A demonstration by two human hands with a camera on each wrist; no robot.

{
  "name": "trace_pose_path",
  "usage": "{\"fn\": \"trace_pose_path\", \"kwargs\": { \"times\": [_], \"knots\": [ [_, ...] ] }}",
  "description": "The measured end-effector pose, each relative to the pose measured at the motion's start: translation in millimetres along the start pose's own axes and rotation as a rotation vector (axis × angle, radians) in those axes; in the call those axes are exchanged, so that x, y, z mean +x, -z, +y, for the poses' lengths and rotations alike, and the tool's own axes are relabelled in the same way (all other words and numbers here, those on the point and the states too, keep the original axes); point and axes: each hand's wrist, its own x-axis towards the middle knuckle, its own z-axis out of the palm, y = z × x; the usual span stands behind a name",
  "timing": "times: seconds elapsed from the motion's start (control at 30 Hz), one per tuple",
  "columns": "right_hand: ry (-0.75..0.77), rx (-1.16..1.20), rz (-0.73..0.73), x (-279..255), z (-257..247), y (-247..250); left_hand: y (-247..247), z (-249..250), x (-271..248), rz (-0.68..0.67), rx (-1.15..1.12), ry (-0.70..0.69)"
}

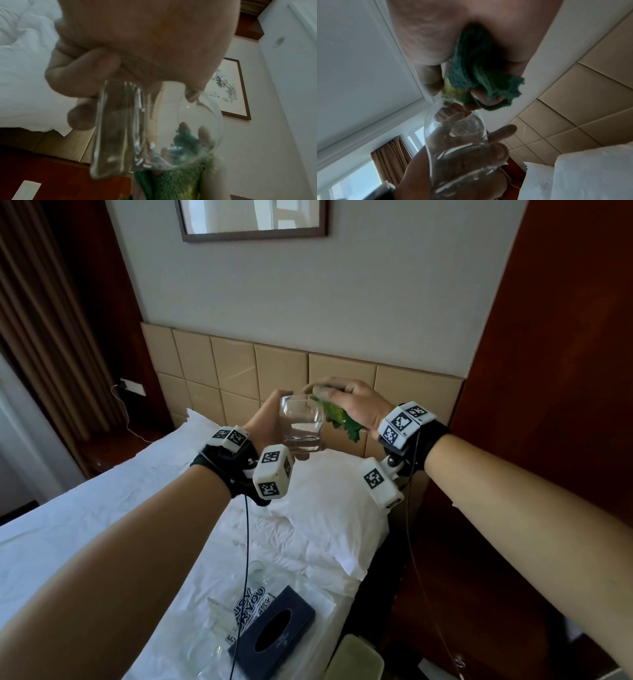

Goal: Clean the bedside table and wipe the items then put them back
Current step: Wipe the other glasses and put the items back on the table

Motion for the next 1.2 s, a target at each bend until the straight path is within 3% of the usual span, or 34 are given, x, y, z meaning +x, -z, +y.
{"fn": "trace_pose_path", "kwargs": {
  "times": [0.1,0.27,0.47,0.57,0.67,0.77,0.97,1.2],
  "knots": [
    [-0.011,-0.097,-0.008,1,-4,3,2,-3,7,0.028,0.008,0.001],
    [-0.025,-0.235,0.106,4,-5,0,-10,-4,7,0.056,-0.019,-0.006],
    [0.026,-0.167,0.128,-1,-3,-3,-13,-15,9,0.106,-0.281,-0.035],
    [0.059,-0.18,0.249,0,5,-5,-13,-20,9,0.13,-0.37,-0.065],
    [0.159,-0.297,0.383,2,13,-6,-9,-21,9,0.123,-0.398,-0.082],
    [0.311,-0.401,0.427,5,15,-10,-5,-19,10,0.131,-0.418,-0.074],
    [0.5,-0.483,0.377,15,12,-31,3,-10,6,0.123,-0.445,-0.068],
    [0.593,-0.666,0.23,19,19,-61,27,0,7,0.187,-0.368,-0.11]
  ]
}}
